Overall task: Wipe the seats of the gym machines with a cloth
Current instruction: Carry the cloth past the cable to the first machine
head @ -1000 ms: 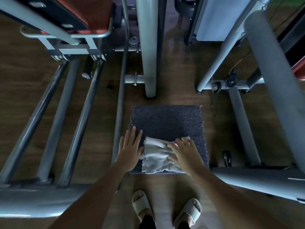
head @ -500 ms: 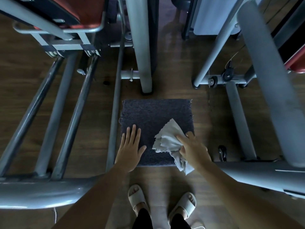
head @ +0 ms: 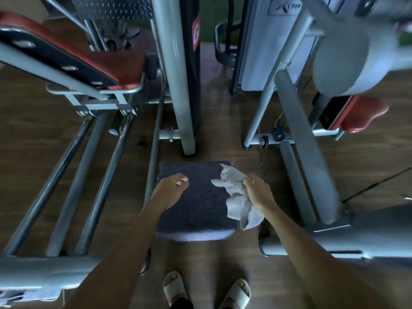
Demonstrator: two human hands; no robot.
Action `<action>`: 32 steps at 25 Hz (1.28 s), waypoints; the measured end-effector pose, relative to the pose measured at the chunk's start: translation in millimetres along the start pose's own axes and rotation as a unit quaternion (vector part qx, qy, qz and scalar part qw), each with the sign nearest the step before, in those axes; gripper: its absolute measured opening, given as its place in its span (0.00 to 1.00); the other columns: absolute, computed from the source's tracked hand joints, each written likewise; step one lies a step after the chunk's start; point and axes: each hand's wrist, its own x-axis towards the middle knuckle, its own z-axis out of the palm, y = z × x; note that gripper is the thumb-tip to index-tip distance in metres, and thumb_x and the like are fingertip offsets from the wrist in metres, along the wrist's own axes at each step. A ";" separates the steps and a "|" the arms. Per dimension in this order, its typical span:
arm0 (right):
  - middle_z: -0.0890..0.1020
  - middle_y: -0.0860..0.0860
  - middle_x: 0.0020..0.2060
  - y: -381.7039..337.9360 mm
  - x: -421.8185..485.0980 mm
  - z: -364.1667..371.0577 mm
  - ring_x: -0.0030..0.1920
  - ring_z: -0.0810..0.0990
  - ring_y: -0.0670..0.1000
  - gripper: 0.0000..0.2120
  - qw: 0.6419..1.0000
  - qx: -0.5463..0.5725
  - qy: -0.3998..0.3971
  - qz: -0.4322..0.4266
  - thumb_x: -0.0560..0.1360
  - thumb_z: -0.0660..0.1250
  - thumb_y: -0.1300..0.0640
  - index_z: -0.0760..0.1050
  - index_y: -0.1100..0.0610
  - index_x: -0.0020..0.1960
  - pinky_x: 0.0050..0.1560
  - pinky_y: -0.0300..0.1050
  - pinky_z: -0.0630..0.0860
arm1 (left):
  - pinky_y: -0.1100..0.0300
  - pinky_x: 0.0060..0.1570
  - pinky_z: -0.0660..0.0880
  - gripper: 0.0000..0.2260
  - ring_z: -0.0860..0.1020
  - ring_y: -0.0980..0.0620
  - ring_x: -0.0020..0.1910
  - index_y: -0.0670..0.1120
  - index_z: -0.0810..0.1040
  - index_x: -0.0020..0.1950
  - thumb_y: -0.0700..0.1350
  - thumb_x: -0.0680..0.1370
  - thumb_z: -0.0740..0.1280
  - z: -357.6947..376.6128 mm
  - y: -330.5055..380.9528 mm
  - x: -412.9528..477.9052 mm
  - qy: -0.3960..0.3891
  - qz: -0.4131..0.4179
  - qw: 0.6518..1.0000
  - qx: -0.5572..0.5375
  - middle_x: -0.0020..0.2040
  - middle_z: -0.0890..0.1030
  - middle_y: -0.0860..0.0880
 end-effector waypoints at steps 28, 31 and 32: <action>0.84 0.51 0.43 6.6 -297.5 -99.2 0.44 0.82 0.60 0.13 0.882 -0.173 0.418 0.132 0.75 0.70 0.41 0.79 0.49 0.51 0.41 0.53 0.78 | 0.54 0.41 0.78 0.10 0.79 0.58 0.40 0.53 0.75 0.43 0.57 0.80 0.63 25.6 255.1 -101.1 -0.171 0.538 0.804 0.188 0.39 0.80 0.57; 0.84 0.49 0.42 40.1 -349.9 -111.2 0.44 0.82 0.58 0.13 0.864 -0.142 0.451 0.177 0.75 0.69 0.40 0.79 0.47 0.53 0.41 0.52 0.78 | 0.52 0.40 0.77 0.10 0.79 0.53 0.43 0.51 0.75 0.44 0.54 0.81 0.64 74.5 278.1 -149.7 -0.198 0.579 0.765 0.201 0.40 0.81 0.54; 0.84 0.49 0.42 52.4 -366.9 -115.8 0.44 0.82 0.58 0.12 0.857 -0.137 0.458 0.190 0.75 0.69 0.40 0.79 0.46 0.53 0.41 0.52 0.78 | 0.52 0.40 0.77 0.10 0.80 0.52 0.43 0.50 0.74 0.44 0.54 0.81 0.64 92.5 284.7 -166.3 -0.205 0.595 0.748 0.210 0.41 0.81 0.53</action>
